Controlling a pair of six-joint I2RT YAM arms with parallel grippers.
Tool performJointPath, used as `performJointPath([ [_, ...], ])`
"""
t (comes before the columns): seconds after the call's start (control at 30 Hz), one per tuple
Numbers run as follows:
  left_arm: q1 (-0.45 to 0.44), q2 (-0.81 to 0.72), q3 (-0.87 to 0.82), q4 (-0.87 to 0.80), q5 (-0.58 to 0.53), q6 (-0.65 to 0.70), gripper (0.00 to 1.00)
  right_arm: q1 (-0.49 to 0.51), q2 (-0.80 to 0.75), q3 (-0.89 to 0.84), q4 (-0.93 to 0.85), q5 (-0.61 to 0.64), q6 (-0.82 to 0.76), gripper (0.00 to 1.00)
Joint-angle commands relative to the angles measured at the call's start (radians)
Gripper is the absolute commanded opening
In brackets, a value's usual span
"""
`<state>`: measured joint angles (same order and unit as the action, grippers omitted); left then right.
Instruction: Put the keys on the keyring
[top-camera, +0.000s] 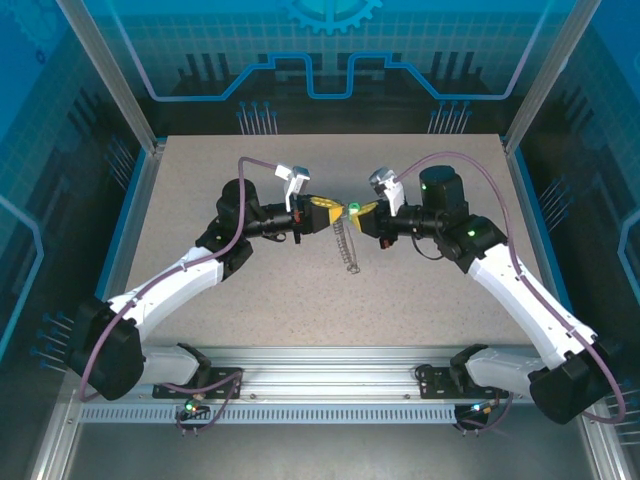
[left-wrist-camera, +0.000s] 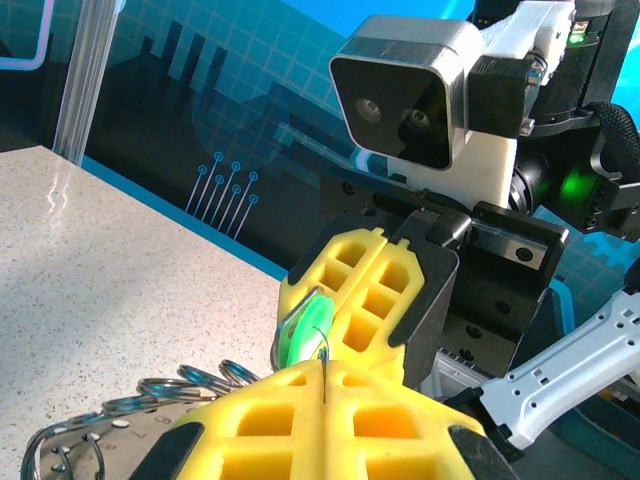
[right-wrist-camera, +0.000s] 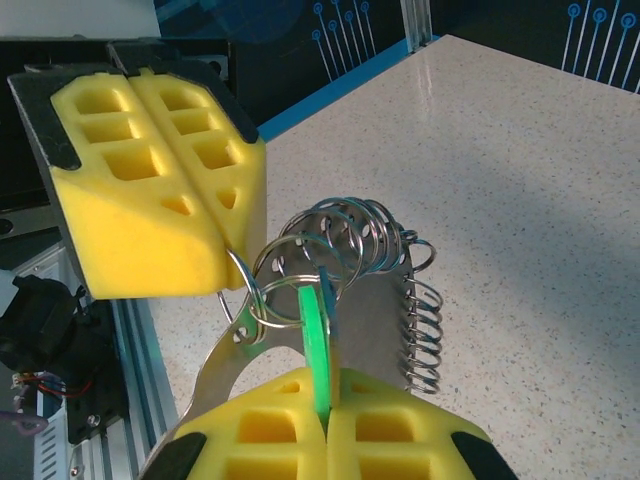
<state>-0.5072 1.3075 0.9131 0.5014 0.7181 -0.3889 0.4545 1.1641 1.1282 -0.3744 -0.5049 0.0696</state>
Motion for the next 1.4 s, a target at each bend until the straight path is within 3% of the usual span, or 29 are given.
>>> performJointPath([
  [0.0, -0.004, -0.028, -0.006, 0.020, 0.012, 0.028, 0.00, -0.025, -0.028, 0.041, 0.003, -0.003, 0.004, 0.00],
  [0.3, -0.003, -0.017, -0.011, 0.012, 0.002, 0.022, 0.00, -0.037, -0.012, 0.055, 0.005, -0.008, 0.016, 0.00],
  [0.33, -0.003, -0.019, -0.013, 0.009, -0.008, 0.021, 0.03, -0.037, -0.008, 0.054, 0.003, -0.005, 0.018, 0.00],
  [0.43, -0.002, -0.032, -0.022, 0.001, -0.050, 0.026, 0.29, -0.046, 0.007, 0.059, 0.000, 0.000, 0.024, 0.00],
  [0.6, -0.001, -0.068, -0.037, -0.035, -0.158, 0.042, 0.48, -0.060, 0.036, 0.063, 0.003, 0.007, 0.029, 0.00],
  [0.9, 0.045, -0.138, -0.095, -0.076, -0.313, 0.037, 0.53, -0.088, 0.171, 0.100, 0.068, 0.022, 0.044, 0.00],
  [1.37, 0.105, -0.213, -0.108, -0.144, -0.324, 0.033, 0.54, -0.113, 0.639, 0.453, 0.028, -0.006, 0.025, 0.00],
])
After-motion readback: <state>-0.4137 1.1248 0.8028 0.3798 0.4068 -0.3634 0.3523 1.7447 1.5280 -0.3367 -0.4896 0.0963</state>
